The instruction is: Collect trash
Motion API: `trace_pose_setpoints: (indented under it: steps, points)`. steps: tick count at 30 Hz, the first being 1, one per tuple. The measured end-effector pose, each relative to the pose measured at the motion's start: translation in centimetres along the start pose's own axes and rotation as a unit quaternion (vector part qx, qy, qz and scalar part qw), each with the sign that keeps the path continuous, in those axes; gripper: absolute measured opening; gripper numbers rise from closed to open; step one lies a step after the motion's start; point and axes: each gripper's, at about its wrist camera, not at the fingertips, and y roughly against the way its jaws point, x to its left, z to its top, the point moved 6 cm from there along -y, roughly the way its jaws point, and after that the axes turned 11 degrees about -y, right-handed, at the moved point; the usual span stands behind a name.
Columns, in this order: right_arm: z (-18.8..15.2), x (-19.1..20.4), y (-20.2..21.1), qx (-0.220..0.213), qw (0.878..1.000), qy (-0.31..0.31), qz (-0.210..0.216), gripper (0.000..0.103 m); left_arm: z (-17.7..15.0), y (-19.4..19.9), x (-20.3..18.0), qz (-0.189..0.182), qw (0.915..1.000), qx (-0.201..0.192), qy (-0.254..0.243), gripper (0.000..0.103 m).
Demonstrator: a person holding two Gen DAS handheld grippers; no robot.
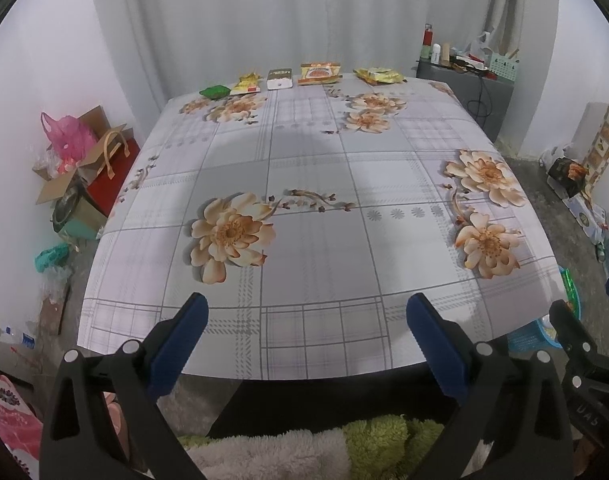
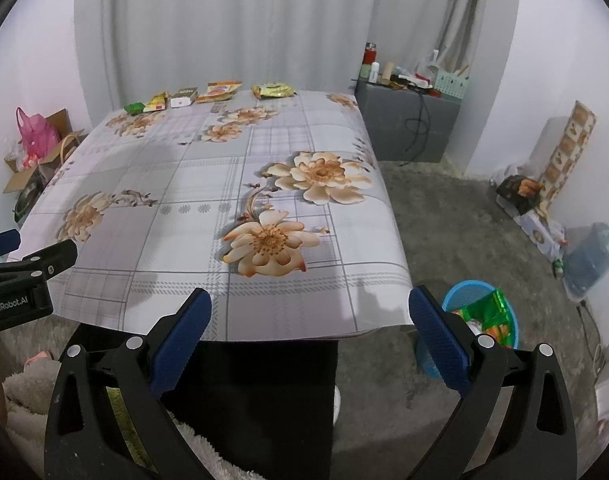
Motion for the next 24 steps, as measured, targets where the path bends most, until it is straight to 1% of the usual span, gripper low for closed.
trace_pose_setpoints:
  steps: [24]
  points:
    - [-0.24,-0.35,0.49,-0.004,1.000,-0.006,-0.005,0.095,-0.11,0.40,-0.89,0.000,0.9999,-0.004,-0.012,0.097]
